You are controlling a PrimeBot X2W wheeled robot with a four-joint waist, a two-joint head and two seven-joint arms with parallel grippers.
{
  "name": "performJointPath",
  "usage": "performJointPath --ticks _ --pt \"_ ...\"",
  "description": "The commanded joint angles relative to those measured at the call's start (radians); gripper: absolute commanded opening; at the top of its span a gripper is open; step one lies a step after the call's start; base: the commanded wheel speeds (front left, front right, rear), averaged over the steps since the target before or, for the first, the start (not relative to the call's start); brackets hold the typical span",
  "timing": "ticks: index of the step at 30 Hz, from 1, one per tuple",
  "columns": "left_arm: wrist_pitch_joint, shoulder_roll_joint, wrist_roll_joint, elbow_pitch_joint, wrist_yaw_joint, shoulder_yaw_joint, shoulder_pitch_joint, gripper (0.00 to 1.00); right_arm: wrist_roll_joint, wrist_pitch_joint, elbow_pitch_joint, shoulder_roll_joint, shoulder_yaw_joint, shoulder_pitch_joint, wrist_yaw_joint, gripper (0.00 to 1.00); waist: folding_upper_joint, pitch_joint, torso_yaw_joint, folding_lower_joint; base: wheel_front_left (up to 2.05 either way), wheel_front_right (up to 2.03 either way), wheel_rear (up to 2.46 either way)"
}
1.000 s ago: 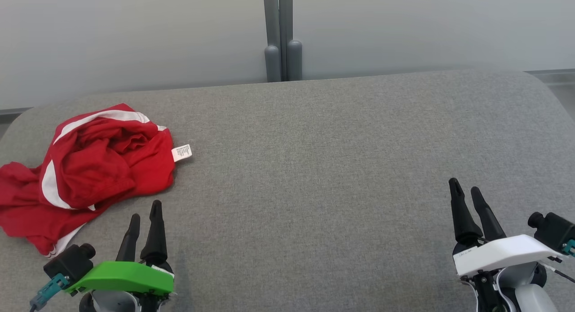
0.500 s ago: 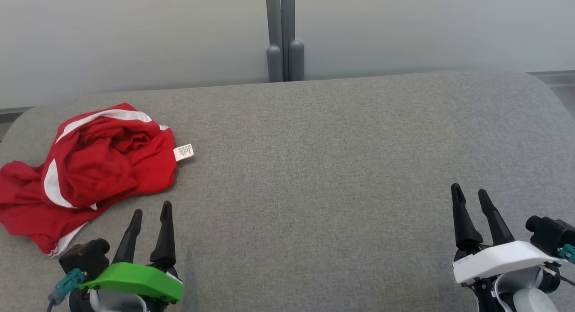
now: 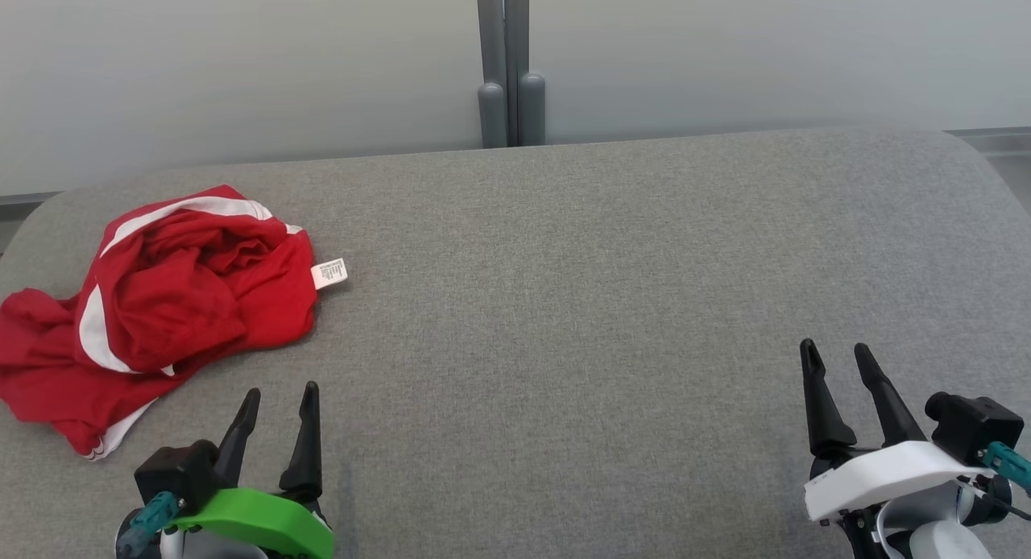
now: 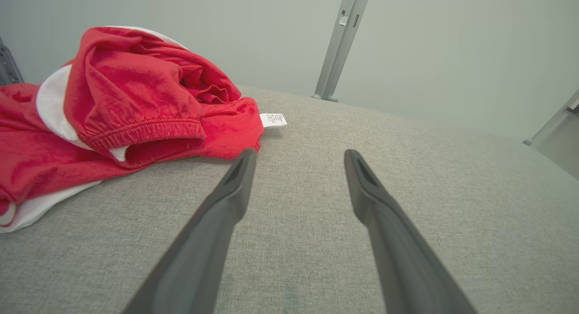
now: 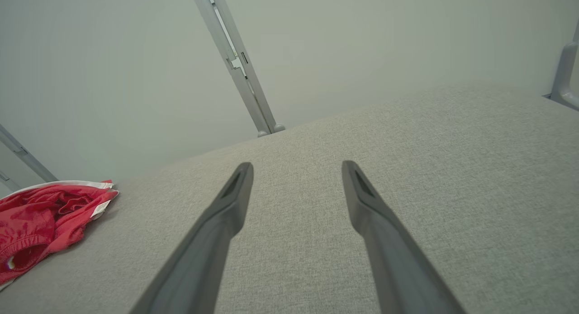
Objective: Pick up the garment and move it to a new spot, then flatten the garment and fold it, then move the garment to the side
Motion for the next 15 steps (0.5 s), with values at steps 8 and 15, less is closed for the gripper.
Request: performJointPath --ticks 8,15 --pt "-0.025 0.011 0.085 0.008 -0.003 -0.004 0.011 1.0 -0.086 -0.026 0.01 -0.018 0.012 -0.003 0.0 1.0 0.0 -0.004 0.001 0.0 0.0 0.0 0.0" --pt "-0.039 0.002 0.132 0.029 -0.004 0.008 0.014 1.0 -0.122 -0.04 0.023 -0.022 0.019 0.001 0.0 1.0 0.0 -0.008 0.001 0.0 0.0 0.0 0.0"
